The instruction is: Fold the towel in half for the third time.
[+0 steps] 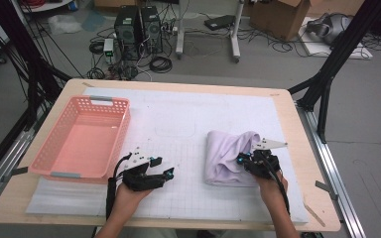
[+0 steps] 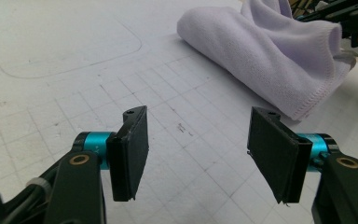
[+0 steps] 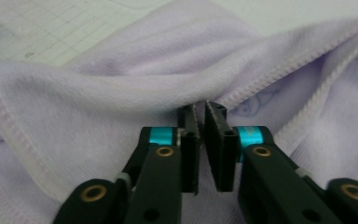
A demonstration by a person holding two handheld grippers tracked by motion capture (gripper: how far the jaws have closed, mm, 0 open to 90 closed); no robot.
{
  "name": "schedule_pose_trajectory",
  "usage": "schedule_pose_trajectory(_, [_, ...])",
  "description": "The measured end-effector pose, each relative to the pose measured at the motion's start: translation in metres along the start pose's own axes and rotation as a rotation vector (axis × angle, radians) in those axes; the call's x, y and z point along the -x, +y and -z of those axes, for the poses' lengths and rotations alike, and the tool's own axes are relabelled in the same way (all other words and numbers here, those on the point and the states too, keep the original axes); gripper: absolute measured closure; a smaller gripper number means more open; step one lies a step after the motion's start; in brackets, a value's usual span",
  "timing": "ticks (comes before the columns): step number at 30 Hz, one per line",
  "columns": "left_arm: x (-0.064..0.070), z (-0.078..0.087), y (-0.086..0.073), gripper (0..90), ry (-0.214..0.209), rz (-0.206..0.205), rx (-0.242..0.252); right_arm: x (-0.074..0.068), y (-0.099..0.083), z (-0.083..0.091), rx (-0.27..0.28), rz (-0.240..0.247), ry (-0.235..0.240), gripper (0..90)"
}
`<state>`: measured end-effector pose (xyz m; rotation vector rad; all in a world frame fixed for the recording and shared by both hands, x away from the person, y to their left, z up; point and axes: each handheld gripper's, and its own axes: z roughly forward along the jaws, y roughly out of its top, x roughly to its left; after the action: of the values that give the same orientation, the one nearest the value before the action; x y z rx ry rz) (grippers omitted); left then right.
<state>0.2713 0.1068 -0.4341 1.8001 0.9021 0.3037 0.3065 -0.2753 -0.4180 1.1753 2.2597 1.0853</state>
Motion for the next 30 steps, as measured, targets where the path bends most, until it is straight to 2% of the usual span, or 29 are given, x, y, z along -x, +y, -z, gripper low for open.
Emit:
schedule_pose_trajectory(3, [0.000,0.000,0.000,38.5,0.001,0.006,0.000,-0.001,-0.001,0.007,0.016,0.018,-0.011,87.6])
schedule_pose_trajectory(6, [0.000,0.000,0.000,38.5,0.000,-0.001,0.001,0.003,-0.004,0.018,0.032,0.010,-0.041,87.7])
schedule_pose_trajectory(8, [0.000,0.001,0.000,38.5,0.003,0.005,0.001,0.007,-0.008,0.026,-0.003,0.007,-0.092,87.7])
schedule_pose_trajectory(9, [0.000,0.001,0.000,38.5,0.003,0.005,0.001,0.007,-0.008,0.026,-0.003,0.007,-0.092,87.7])
schedule_pose_trajectory(10, [-0.001,0.001,0.000,38.6,0.003,0.005,0.001,0.015,-0.013,0.033,-0.079,0.033,-0.175,87.8])
schedule_pose_trajectory(11, [-0.001,0.000,0.000,38.5,0.002,0.003,0.001,0.017,-0.016,0.035,-0.103,0.038,-0.200,87.8])
schedule_pose_trajectory(12, [-0.001,0.000,0.000,38.6,0.003,0.004,0.001,0.020,-0.019,0.037,-0.117,0.035,-0.219,87.7])
schedule_pose_trajectory(15, [0.000,0.000,0.000,38.5,0.004,0.009,0.002,0.025,-0.023,0.044,-0.130,0.006,-0.235,85.3])
schedule_pose_trajectory(16, [0.000,0.000,0.000,38.5,0.006,0.008,0.003,0.025,-0.022,0.045,-0.126,0.005,-0.242,74.5])
schedule_pose_trajectory(19, [0.000,-0.001,0.000,38.6,0.005,0.007,0.001,0.020,-0.017,0.049,-0.048,-0.026,-0.182,66.2])
schedule_pose_trajectory(21, [0.000,0.000,0.000,38.5,0.003,0.009,0.002,0.014,-0.014,0.049,-0.029,-0.024,-0.150,65.5])
schedule_pose_trajectory(23, [0.000,0.000,0.000,38.5,0.004,0.009,0.003,0.009,-0.013,0.047,-0.044,-0.006,-0.149,64.7])
schedule_pose_trajectory(26, [-0.001,0.000,0.000,38.6,0.005,0.008,0.003,0.006,-0.020,0.046,-0.083,0.005,-0.197,60.2])
schedule_pose_trajectory(27, [-0.001,0.000,0.000,38.6,0.004,0.007,0.001,0.006,-0.023,0.046,-0.091,0.003,-0.199,58.3])
schedule_pose_trajectory(30, [0.000,0.000,0.000,38.6,0.004,0.009,0.002,0.007,-0.031,0.041,-0.112,-0.021,-0.144,56.1])
